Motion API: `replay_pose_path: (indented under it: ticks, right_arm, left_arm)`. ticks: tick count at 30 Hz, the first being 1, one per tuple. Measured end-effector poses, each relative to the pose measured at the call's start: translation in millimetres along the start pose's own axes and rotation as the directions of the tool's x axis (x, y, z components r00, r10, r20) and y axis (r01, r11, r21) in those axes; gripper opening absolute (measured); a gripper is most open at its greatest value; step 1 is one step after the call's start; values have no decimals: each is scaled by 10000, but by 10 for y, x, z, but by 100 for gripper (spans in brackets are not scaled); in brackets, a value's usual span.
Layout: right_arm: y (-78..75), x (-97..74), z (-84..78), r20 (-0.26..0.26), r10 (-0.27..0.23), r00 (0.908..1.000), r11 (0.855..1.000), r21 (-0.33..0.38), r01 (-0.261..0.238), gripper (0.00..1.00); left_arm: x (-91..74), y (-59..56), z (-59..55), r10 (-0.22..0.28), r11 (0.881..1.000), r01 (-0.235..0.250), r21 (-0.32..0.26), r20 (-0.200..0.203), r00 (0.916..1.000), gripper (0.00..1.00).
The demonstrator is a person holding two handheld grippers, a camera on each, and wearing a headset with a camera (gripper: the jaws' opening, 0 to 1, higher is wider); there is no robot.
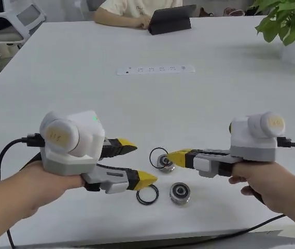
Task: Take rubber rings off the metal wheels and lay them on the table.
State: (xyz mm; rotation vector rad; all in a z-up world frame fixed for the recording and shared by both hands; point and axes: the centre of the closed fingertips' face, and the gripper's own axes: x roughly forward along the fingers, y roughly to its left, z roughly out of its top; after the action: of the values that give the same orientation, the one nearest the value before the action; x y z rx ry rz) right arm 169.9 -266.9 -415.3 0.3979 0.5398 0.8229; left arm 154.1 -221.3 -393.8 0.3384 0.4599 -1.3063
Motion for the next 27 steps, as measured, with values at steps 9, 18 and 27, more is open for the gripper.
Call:
replay_pose_path:
  ticks: [9, 18, 27]
  right_arm:
    - [71, 18, -62, -304, 283, 9991, 9996, 37, -282, 0]
    - [170, 43, -179, -841, 687, 9941, 9976, 130, -678, 0]
    - [276, 89, -315, -1488, 1062, 9831, 9943, 43, -1068, 0]
  left_arm:
    - [-117, -25, -74, 37, 9999, -38, -116, -93, 9999, 50]
    - [-205, -50, -61, 110, 9997, -110, -201, 20, 9999, 55]
    - [-260, -71, -103, 108, 9998, -110, -184, -70, 9999, 58]
